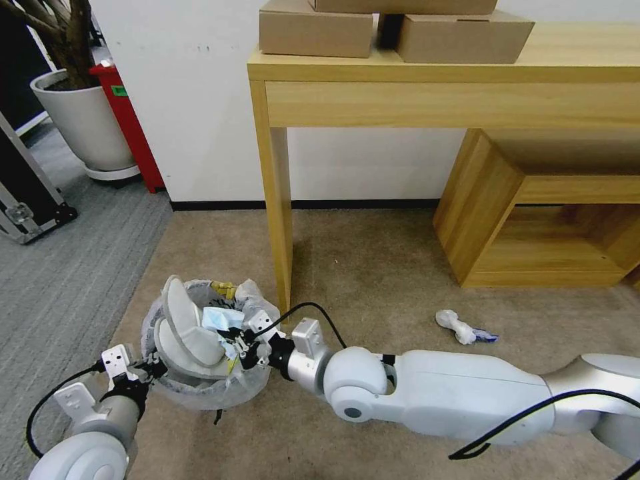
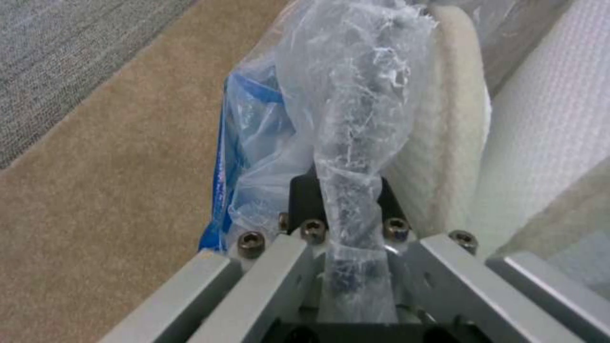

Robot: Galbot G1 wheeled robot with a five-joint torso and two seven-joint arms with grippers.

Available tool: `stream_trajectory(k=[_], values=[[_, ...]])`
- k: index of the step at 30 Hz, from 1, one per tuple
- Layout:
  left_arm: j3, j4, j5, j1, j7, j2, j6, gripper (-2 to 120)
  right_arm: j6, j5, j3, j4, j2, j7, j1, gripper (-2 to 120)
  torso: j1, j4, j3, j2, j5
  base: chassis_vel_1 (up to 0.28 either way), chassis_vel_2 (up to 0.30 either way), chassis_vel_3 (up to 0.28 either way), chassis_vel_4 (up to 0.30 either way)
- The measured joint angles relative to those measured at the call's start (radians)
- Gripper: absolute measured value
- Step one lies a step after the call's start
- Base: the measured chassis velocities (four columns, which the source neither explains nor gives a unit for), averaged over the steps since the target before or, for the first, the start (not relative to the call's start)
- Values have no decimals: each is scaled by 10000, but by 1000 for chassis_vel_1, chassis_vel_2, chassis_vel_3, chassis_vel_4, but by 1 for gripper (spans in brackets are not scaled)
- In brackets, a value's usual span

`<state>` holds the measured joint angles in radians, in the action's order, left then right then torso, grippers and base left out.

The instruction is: Pick up the trash bin and place the garbage on the floor into it.

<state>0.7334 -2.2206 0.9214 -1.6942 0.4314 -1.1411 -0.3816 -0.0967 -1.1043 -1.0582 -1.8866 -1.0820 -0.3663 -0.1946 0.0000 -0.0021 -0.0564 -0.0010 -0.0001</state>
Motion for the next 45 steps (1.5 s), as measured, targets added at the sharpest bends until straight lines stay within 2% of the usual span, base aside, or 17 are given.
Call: stream_trajectory(k=[12, 19, 21, 23, 24, 26, 28, 30, 32, 33, 36, 37, 40, 41, 44, 45], values=[[62, -218, -38, -205, -31, -23, 36, 0, -269, -107, -293, 790, -1036, -444, 139, 0, 0, 1, -1, 0, 0, 0, 0, 0, 0], [74, -215, -68, -273, -90, -23, 83, 0, -393, -40, -342, 1056, -1359, -778, 86, 0, 0, 1, 0, 1, 0, 0, 0, 0, 0], [91, -170, -70, -266, -102, -12, 99, 0, -399, 12, -339, 1059, -1342, -861, 61, 9, 0, 1, 0, 0, 1, 0, 0, 0, 0], [92, -152, -70, -263, -102, -7, 103, 0, -406, 12, -331, 1025, -1293, -869, 55, 12, 0, 1, 0, 0, 1, 0, 0, 0, 0], [91, -134, -70, -258, -102, -5, 104, 0, -413, 14, -309, 960, -1196, -885, 51, 18, 0, 1, 0, 0, 0, 0, 0, 0, 0], [90, -126, -70, -253, -103, -4, 105, 0, -417, 24, -294, 932, -1153, -906, 47, 22, 0, 0, 0, 1, 0, 0, 0, 0, 0], [50, -92, -75, -210, -105, -4, 105, 0, -428, 35, -186, 789, -898, -941, 24, 35, 0, 0, 0, 0, 1, 0, 0, 0, 0], [38, -89, -76, -204, -105, -4, 106, 0, -452, 31, -148, 745, -820, -951, 14, 38, 0, 0, 0, 0, 1, 0, 0, 0, 0], [26, -89, -78, -195, -105, 3, 106, 0, -484, 22, -73, 638, -679, -972, 3, 50, 0, -1, 0, 0, 2, 0, 0, 0, 0], [26, -89, -78, -195, -105, 3, 106, 0, -484, 22, -73, 638, -679, -972, 3, 50, 0, -1, 0, 0, 2, 0, 0, 0, 0], [22, -119, -79, -198, -93, 17, 103, 0, -492, 16, -39, 559, -606, -982, -23, 63, 0, 0, 0, 1, 1, 0, 0, 0, 0], [22, -119, -79, -198, -93, 17, 103, 0, -492, 16, -39, 559, -606, -982, -23, 63, 0, 0, 0, 1, 1, 0, 0, 0, 0], [39, -131, -78, -228, -87, 17, 93, 0, -460, 17, -37, 483, -580, -979, -38, 78, 0, 0, 0, 1, 2, 0, 0, 0, 0], [39, -131, -78, -228, -87, 17, 93, 0, -460, 17, -37, 483, -580, -979, -38, 78, 0, 0, 0, 1, 2, 0, 0, 0, 0], [49, -95, -82, -233, -86, -8, 89, 0, -337, 18, -31, 309, -472, -834, -39, 93, 0, 1, 0, 1, 2, 0, 0, 0, 0], [49, -95, -82, -233, -86, -8, 89, 0, -337, 18, -31, 309, -472, -834, -39, 93, 0, 1, 0, 1, 2, 0, 0, 0, 0]])
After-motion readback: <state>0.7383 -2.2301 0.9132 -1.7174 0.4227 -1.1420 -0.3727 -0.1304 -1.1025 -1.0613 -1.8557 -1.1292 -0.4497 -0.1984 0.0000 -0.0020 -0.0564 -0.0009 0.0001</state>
